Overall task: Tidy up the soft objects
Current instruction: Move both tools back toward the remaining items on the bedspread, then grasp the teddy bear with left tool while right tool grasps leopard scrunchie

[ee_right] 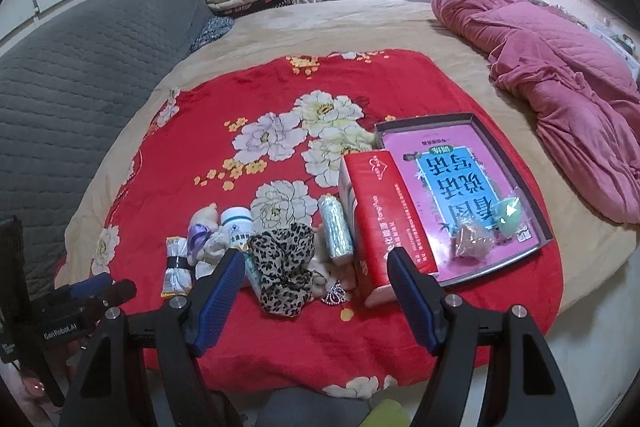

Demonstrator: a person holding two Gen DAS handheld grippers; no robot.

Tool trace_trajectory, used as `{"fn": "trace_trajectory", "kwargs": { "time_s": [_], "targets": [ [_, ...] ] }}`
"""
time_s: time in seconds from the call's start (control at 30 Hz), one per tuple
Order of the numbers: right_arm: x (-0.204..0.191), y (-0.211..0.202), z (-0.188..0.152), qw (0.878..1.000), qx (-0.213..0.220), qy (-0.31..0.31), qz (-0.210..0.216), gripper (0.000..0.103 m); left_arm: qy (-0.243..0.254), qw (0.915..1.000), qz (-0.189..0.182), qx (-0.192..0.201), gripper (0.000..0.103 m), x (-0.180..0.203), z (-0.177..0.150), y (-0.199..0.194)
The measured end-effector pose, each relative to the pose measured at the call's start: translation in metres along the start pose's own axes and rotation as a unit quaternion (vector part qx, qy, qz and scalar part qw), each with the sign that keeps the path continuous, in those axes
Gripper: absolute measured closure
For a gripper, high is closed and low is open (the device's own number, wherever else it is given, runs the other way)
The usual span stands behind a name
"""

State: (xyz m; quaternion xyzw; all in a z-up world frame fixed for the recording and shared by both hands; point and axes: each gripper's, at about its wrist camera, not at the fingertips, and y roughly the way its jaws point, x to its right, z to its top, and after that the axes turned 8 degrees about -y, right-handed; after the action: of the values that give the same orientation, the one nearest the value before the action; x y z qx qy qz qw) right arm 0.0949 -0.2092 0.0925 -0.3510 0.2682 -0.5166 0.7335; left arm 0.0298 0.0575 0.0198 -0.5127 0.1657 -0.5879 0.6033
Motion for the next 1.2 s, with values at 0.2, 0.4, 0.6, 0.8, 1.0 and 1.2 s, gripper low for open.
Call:
{"fn": "trace_trajectory", "kwargs": {
  "time_s": [0.2,0.4,0.6,0.8,1.0,1.2],
  "targets": [
    [-0.005,0.014,-0.007,1.0,-0.016,-0.008,0.005,0.03,-0.015,0.9999,-0.004,-0.007,0.024,-0.007,0.002,0.012],
    [-0.015,0.033,-0.013,0.999,-0.036,-0.016,0.015,0.03,-0.053,0.9986,0.0,-0.009,0.024,-0.016,0.027,0.034],
    [-0.023,0.049,-0.017,0.998,-0.051,-0.02,0.026,0.03,-0.083,0.996,-0.013,-0.032,0.024,-0.018,0.06,0.065],
    [-0.025,0.07,-0.022,0.997,-0.066,-0.017,0.035,0.03,-0.099,0.9936,-0.004,-0.054,0.024,-0.016,0.081,0.091],
    [-0.033,0.1,-0.028,0.994,-0.092,-0.023,0.047,0.03,-0.121,0.9897,-0.006,-0.076,0.024,-0.018,0.089,0.116],
    [-0.031,0.107,-0.029,0.994,-0.099,-0.023,0.049,0.03,-0.156,0.9816,-0.032,-0.104,0.024,-0.023,0.09,0.137]
  ]
}}
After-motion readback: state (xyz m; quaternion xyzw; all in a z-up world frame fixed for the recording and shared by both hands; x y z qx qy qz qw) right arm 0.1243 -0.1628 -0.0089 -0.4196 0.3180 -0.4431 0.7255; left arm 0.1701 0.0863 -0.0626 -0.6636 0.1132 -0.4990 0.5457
